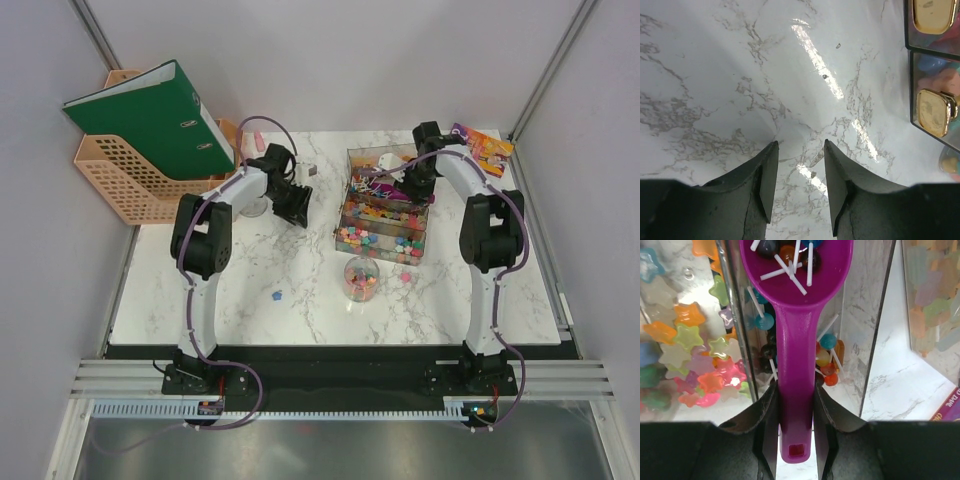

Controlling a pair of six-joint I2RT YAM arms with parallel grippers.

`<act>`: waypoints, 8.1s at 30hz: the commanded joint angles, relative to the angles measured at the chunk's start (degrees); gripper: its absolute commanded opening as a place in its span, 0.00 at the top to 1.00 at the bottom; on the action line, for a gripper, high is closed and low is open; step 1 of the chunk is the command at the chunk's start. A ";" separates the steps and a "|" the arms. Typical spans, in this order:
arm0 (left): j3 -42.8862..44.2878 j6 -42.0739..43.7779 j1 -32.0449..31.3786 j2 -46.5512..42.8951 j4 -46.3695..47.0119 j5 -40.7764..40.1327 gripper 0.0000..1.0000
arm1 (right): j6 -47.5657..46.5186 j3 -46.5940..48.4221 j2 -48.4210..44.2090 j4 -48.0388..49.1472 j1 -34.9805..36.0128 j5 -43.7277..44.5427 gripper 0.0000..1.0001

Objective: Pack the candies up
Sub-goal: Scoop the fake candies from the storage box, then place the fake candies in the packing bottle.

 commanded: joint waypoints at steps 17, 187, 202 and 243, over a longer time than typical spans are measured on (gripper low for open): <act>4.53 6.40 2.02 0.44 -4.29 -1.67 0.52 | 2.94 -16.10 -8.69 7.63 -0.75 -20.98 1.00; 0.14 18.88 4.13 -17.23 -5.88 -24.87 0.53 | 41.54 -55.23 -70.12 35.29 -7.16 -52.26 1.00; -0.39 18.62 4.30 -17.49 -5.35 -24.70 0.53 | 9.98 -53.21 -73.99 -3.15 -9.19 -53.15 1.00; -4.52 16.33 4.22 -20.83 -3.59 -24.35 0.53 | -5.41 -47.76 -60.46 -13.99 -5.50 -40.41 1.00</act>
